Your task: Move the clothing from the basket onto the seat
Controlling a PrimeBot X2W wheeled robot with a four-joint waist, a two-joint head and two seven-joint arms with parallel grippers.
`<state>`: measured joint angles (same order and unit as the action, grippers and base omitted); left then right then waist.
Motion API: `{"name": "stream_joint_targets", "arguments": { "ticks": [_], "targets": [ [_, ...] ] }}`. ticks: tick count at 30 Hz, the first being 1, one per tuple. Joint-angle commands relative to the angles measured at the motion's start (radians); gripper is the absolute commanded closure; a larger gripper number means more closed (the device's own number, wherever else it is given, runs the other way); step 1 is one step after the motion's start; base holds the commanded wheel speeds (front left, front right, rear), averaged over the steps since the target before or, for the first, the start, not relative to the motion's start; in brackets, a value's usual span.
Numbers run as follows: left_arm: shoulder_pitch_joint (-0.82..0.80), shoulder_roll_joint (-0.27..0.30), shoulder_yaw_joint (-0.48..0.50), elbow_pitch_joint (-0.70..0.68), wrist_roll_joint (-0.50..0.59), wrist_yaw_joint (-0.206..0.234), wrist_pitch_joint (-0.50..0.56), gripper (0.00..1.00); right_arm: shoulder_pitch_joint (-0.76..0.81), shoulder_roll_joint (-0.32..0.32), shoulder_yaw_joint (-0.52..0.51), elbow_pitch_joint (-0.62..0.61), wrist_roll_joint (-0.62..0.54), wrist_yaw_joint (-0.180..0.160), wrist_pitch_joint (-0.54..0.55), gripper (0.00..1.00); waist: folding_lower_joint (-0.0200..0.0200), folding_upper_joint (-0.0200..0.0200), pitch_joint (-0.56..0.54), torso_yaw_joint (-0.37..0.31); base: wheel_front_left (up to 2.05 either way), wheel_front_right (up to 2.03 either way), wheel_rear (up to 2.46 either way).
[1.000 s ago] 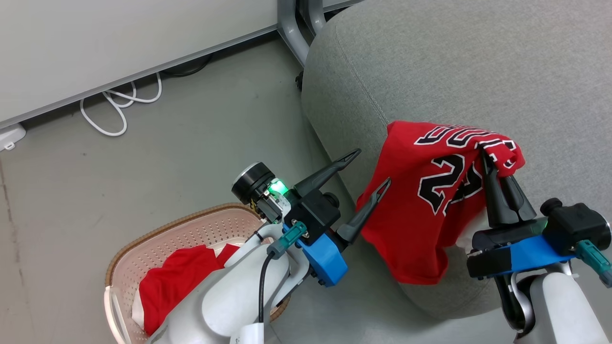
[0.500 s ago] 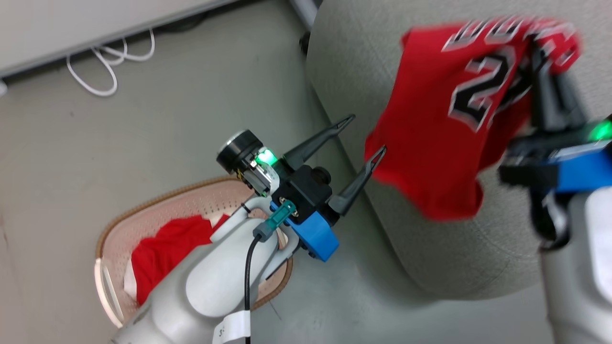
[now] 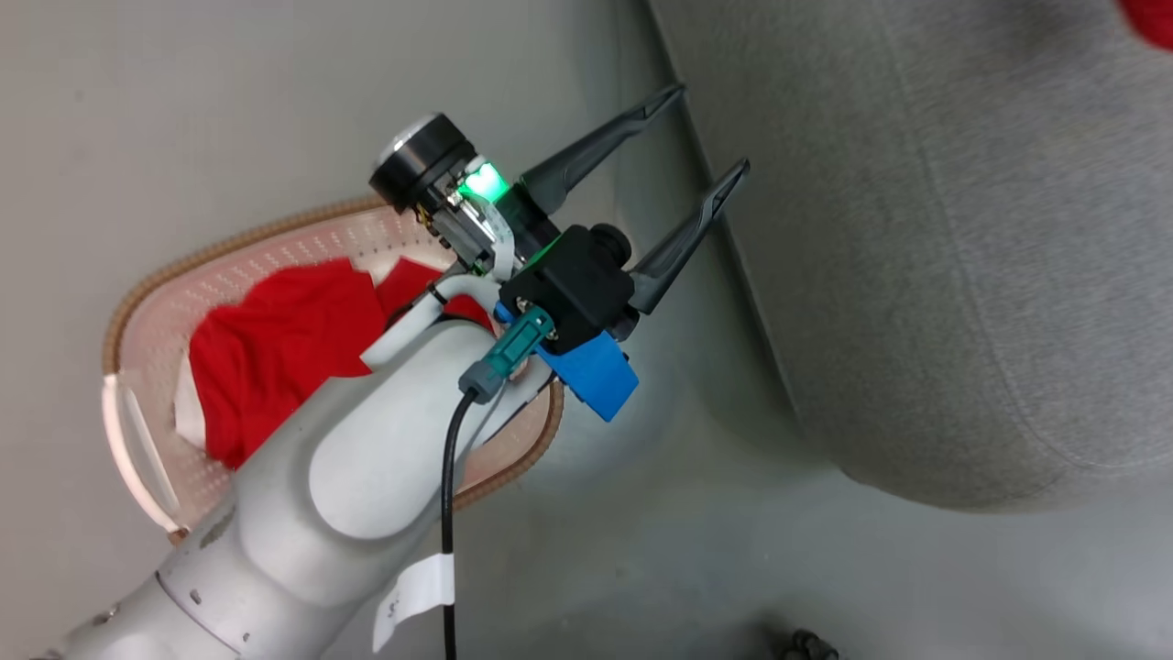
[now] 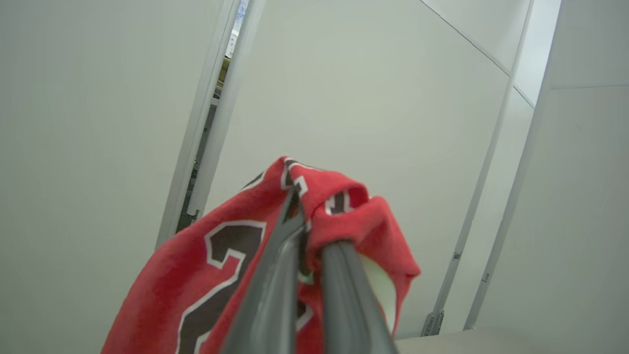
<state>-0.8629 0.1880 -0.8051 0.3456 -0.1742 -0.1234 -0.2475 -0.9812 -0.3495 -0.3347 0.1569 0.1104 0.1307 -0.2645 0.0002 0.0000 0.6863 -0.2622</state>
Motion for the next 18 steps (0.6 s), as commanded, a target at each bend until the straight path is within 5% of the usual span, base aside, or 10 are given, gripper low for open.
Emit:
{"name": "stream_joint_targets", "arguments": {
  "ticks": [1, 7, 18],
  "targets": [
    [-0.022, 0.009, 0.005, -0.008, 0.003, 0.004, 0.003, 0.0, -0.026, -0.016, -0.015, 0.023, 0.015, 0.0, 0.0, 1.0, -0.0002, 0.0, 0.067, 0.004, 0.0, 0.0, 0.0],
    [-0.045, 0.022, 0.0, -0.031, 0.012, 0.008, 0.013, 0.0, -0.065, -0.069, -0.035, 0.226, 0.011, 0.0, 0.0, 1.0, -0.0002, 0.0, 0.121, 0.008, 0.0, 0.0, 0.0],
    [-0.042, 0.018, -0.018, -0.036, 0.002, 0.012, 0.007, 0.0, 0.035, -0.011, -0.01, 0.514, 0.007, 0.0, 0.0, 1.0, -0.0002, 0.0, 0.129, 0.022, 0.0, 0.0, 0.0]
  ]
}}
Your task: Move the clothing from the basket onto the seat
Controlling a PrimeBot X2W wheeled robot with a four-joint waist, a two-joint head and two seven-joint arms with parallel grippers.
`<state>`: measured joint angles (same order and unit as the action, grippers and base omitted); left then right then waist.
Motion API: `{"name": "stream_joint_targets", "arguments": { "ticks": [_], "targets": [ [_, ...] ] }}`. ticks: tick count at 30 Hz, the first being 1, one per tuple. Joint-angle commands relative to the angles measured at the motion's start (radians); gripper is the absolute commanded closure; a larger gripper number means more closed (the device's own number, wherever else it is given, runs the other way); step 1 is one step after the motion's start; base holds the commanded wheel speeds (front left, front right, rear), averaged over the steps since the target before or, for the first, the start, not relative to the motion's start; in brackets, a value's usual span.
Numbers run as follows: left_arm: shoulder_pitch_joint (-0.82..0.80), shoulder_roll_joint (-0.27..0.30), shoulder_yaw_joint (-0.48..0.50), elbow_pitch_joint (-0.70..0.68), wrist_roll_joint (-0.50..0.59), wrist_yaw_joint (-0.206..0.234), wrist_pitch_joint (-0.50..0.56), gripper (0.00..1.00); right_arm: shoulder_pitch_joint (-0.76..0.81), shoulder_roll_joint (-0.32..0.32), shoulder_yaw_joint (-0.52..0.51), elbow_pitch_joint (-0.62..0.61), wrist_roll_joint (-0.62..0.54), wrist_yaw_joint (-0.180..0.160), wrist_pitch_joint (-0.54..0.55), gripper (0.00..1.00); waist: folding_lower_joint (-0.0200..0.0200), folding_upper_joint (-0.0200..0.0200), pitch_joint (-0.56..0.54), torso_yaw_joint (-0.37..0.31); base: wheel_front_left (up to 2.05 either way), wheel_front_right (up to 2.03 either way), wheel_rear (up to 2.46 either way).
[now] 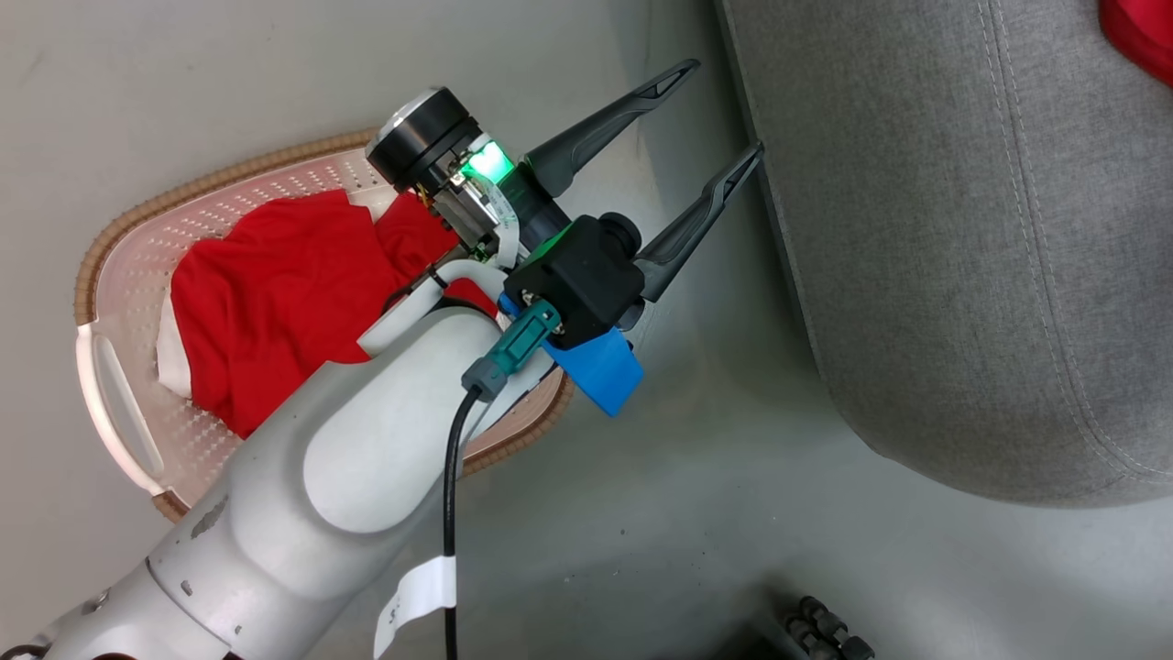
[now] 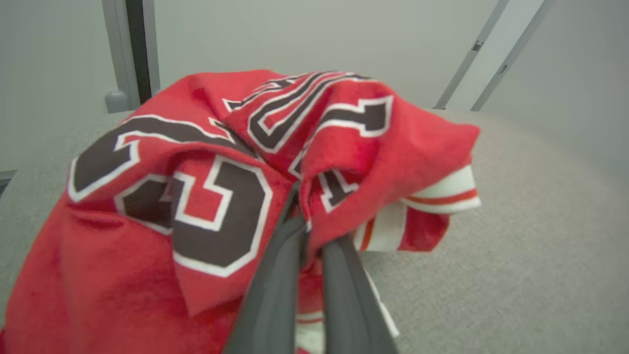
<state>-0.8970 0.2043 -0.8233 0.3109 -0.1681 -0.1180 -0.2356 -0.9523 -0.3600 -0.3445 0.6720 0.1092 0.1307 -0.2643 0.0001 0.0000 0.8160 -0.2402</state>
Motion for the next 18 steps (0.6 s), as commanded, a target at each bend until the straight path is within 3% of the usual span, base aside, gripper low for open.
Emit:
{"name": "stream_joint_targets", "arguments": {
  "ticks": [1, 3, 4, 5, 13, 18],
  "targets": [
    [-0.007, 0.003, 0.001, 0.0, -0.006, 0.008, -0.005, 0.0, 0.015, 0.005, -0.001, 0.006, 0.015, 0.0, 0.0, 1.0, -0.0001, 0.0, -0.002, 0.001, 0.0, 0.0, 0.0],
    [-0.005, 0.007, 0.001, 0.003, -0.008, 0.009, -0.006, 0.0, 0.026, 0.015, -0.004, 0.008, 0.023, 0.0, 0.0, 1.0, -0.0001, 0.0, -0.005, 0.001, 0.0, 0.0, 0.0],
    [-0.003, 0.009, 0.001, 0.004, -0.01, 0.01, -0.008, 0.0, 0.031, 0.021, -0.014, 0.002, 0.032, 0.0, 0.0, 0.31, -0.0001, 0.0, -0.009, 0.001, 0.0, 0.0, 0.0],
    [0.001, 0.01, 0.002, 0.007, -0.011, 0.011, -0.01, 0.0, 0.039, 0.029, -0.025, -0.004, 0.038, 0.0, 0.0, 0.0, -0.0001, 0.0, -0.015, 0.001, 0.0, 0.0, 0.0],
    [0.05, -0.024, 0.019, 0.023, -0.04, 0.031, -0.028, 0.0, 0.213, 0.07, -0.102, -0.154, 0.047, 0.0, 0.0, 0.0, -0.0001, 0.0, -0.135, 0.024, 0.0, 0.0, 0.0],
    [0.112, -0.038, 0.073, -0.006, -0.066, 0.052, -0.03, 0.0, 0.358, 0.097, -0.081, -0.288, 0.026, 0.0, 0.0, 0.0, -0.0001, 0.0, -0.25, 0.046, 0.0, 0.0, 0.0]
  ]
}}
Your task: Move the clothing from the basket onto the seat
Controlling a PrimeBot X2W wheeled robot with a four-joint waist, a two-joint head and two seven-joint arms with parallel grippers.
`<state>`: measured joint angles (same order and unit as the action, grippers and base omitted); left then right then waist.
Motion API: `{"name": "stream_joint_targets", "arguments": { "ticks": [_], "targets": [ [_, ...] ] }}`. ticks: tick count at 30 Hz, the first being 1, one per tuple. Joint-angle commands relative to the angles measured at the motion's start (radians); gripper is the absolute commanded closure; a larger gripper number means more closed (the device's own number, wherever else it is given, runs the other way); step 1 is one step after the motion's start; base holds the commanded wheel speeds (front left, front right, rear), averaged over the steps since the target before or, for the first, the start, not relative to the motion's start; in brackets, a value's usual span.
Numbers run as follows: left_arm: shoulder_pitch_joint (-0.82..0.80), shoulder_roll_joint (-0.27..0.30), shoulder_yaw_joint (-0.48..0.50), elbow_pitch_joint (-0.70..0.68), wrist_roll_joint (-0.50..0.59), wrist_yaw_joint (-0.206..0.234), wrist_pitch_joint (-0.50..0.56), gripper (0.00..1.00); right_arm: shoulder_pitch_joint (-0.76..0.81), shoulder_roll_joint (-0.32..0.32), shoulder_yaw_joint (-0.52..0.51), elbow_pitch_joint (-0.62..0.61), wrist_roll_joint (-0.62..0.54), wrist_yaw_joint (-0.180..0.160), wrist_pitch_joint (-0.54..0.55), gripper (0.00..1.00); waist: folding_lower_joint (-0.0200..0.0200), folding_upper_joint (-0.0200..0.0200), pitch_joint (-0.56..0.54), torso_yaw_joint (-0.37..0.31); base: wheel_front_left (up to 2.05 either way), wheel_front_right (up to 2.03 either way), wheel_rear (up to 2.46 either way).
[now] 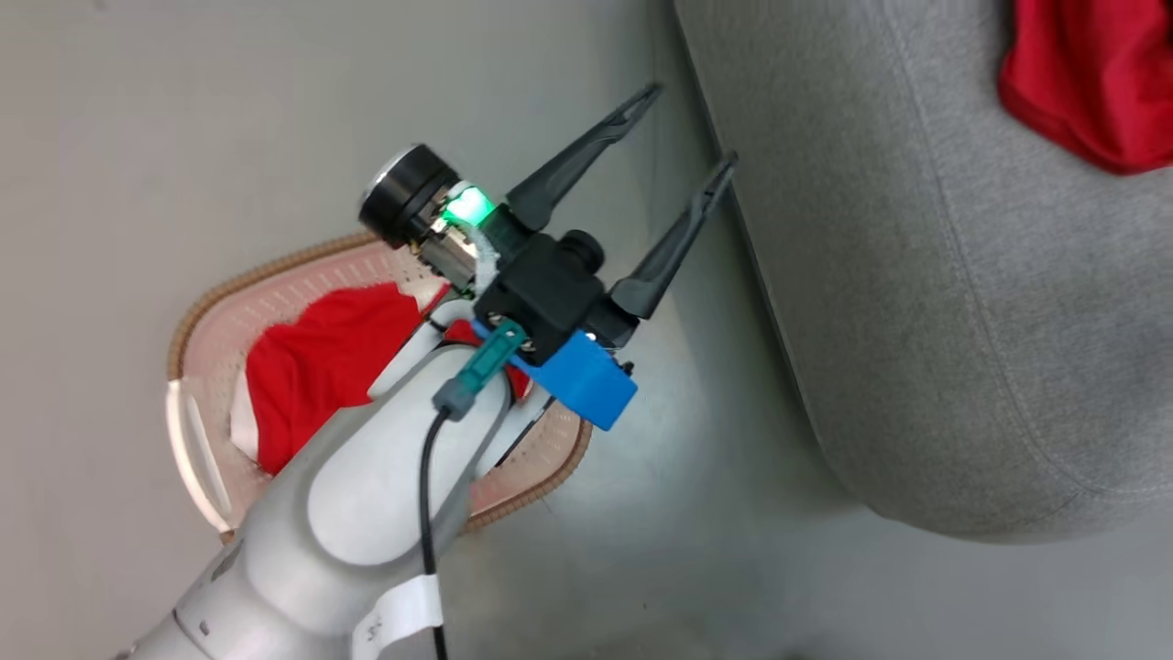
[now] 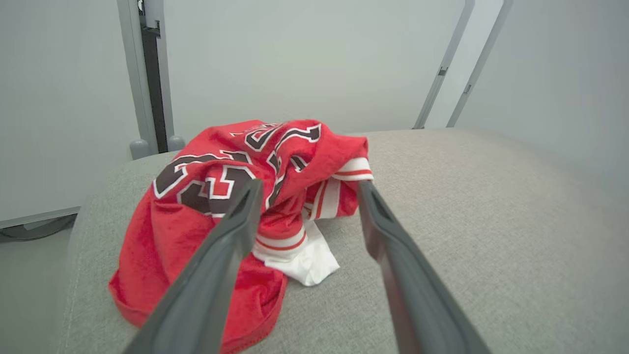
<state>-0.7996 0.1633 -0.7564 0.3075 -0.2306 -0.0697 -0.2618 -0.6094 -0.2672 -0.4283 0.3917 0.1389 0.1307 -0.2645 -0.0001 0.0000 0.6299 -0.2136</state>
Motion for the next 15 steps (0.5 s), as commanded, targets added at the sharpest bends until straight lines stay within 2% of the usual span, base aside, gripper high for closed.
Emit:
{"name": "stream_joint_targets", "arguments": {
  "ticks": [1, 7, 15],
  "targets": [
    [0.034, 0.004, 0.028, -0.013, -0.011, 0.012, -0.004, 0.0, 0.042, 0.01, 0.023, -0.035, -0.006, 0.0, 0.0, 0.0, 0.0001, 0.0, -0.086, 0.023, 0.0, 0.0, 0.0],
    [0.149, 0.019, 0.163, -0.071, -0.02, 0.041, -0.004, 0.0, 0.182, 0.048, 0.146, -0.185, -0.008, 0.0, 0.0, 0.0, 0.0001, 0.0, -0.212, 0.066, 0.0, 0.0, 0.0],
    [0.296, 0.016, 0.333, -0.122, 0.0, 0.05, -0.004, 0.0, 0.301, 0.083, 0.304, -0.29, 0.002, 0.0, 0.0, 0.0, 0.0001, 0.0, -0.333, 0.136, 0.0, 0.0, 0.0]
  ]
}}
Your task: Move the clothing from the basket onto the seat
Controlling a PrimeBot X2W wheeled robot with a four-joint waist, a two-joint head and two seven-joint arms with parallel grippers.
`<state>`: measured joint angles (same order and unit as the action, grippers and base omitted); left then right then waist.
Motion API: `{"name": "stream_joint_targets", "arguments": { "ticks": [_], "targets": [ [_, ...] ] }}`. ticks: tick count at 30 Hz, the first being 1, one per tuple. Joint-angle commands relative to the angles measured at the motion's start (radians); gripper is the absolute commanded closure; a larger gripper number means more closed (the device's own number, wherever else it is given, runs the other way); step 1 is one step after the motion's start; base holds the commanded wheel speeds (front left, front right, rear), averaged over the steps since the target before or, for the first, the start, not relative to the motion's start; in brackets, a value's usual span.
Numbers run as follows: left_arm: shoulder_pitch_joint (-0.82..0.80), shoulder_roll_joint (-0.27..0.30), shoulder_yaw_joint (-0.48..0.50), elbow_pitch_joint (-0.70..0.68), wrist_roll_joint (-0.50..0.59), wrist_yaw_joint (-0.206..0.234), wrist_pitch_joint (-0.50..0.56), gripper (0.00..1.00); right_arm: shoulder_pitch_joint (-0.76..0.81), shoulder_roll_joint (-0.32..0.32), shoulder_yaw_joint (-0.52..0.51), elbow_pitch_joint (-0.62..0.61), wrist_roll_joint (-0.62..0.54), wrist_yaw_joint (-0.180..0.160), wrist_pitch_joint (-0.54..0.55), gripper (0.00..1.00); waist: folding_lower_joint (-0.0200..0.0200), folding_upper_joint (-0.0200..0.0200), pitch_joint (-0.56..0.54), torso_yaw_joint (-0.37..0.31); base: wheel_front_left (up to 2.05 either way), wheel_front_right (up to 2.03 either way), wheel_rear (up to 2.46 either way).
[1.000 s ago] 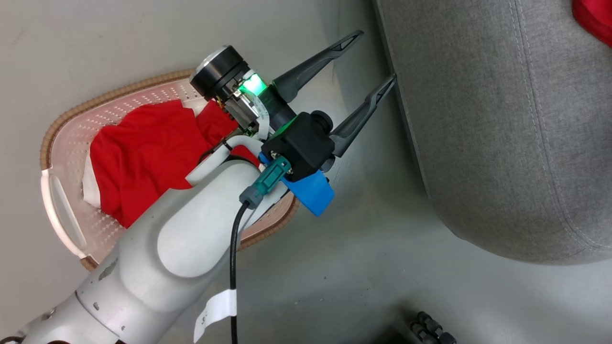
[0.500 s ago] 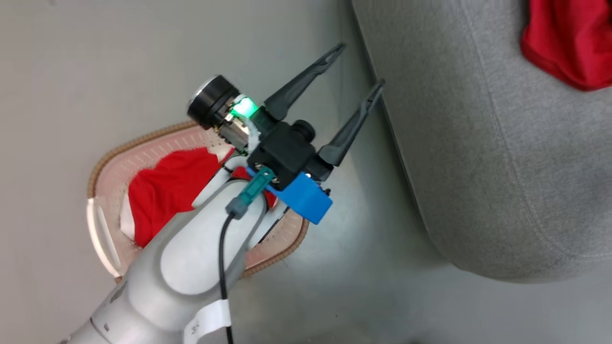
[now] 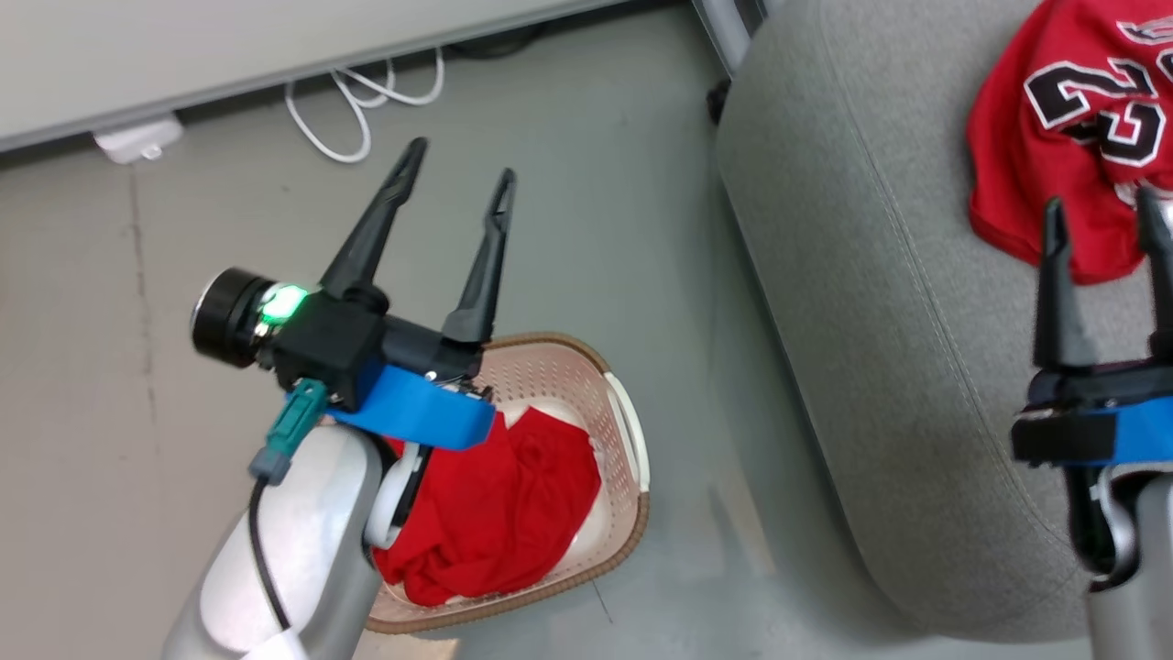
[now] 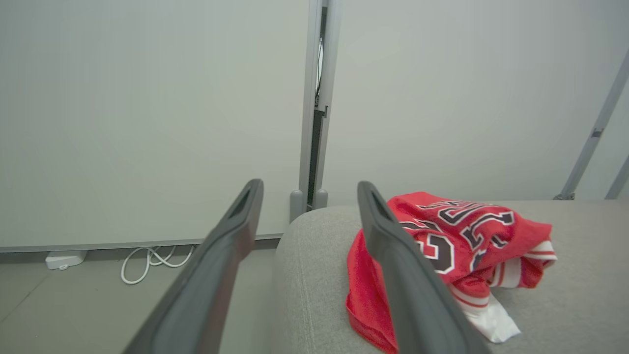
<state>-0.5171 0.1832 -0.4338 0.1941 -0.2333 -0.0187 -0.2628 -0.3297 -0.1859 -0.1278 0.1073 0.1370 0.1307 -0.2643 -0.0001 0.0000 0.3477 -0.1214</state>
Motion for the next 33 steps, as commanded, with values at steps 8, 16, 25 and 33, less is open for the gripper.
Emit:
{"name": "stream_joint_targets", "arguments": {
  "ticks": [8, 16, 25, 33],
  "targets": [
    [0.157, -0.035, 0.152, -0.052, 0.034, -0.013, -0.003, 0.0, 0.074, 0.024, 0.105, -0.023, 0.01, 0.0, 0.0, 0.0, 0.0001, 0.0, -0.132, 0.091, 0.0, 0.0, 0.0],
    [0.303, -0.074, 0.276, -0.051, 0.069, -0.037, -0.003, 0.0, 0.146, 0.062, 0.136, -0.014, -0.014, 0.0, 0.0, 0.0, 0.0001, 0.0, -0.212, 0.141, 0.0, 0.0, 0.0],
    [0.403, -0.103, 0.361, -0.043, 0.105, -0.067, -0.003, 0.0, 0.225, 0.096, 0.128, 0.007, -0.019, 0.0, 0.0, 0.0, 0.0001, 0.0, -0.27, 0.176, 0.0, 0.0, 0.0],
    [0.444, -0.12, 0.392, -0.027, 0.12, -0.084, -0.003, 0.0, 0.267, 0.116, 0.124, 0.041, -0.018, 0.0, 0.0, 0.0, 0.0001, 0.0, -0.301, 0.189, 0.0, 0.0, 0.0]
  ]
}}
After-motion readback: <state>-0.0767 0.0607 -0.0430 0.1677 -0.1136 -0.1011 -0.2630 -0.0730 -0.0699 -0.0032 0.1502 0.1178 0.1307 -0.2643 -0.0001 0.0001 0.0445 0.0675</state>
